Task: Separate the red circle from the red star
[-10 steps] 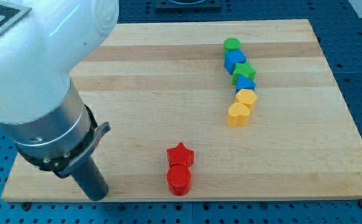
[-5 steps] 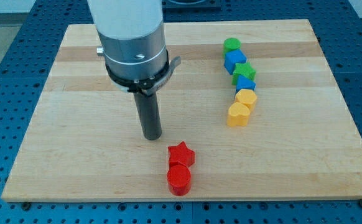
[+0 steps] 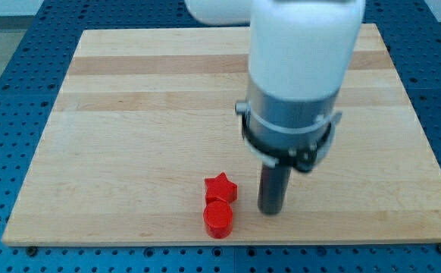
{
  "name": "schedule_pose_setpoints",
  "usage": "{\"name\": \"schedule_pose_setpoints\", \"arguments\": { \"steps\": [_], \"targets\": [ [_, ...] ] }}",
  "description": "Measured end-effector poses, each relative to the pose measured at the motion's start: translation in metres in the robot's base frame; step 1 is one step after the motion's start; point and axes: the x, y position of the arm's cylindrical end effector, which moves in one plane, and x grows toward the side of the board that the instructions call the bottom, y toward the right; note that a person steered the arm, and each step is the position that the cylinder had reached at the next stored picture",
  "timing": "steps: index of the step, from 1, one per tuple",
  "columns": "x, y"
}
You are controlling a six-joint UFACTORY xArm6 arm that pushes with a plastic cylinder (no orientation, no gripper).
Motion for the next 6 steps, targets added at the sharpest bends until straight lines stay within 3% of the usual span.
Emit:
{"name": "schedule_pose_setpoints", "arguments": {
  "steps": [1,5,6],
  "targets": [
    [0.020,-0.006],
    [0.021,-0.026],
    [0.021,-0.057]
  ]
}}
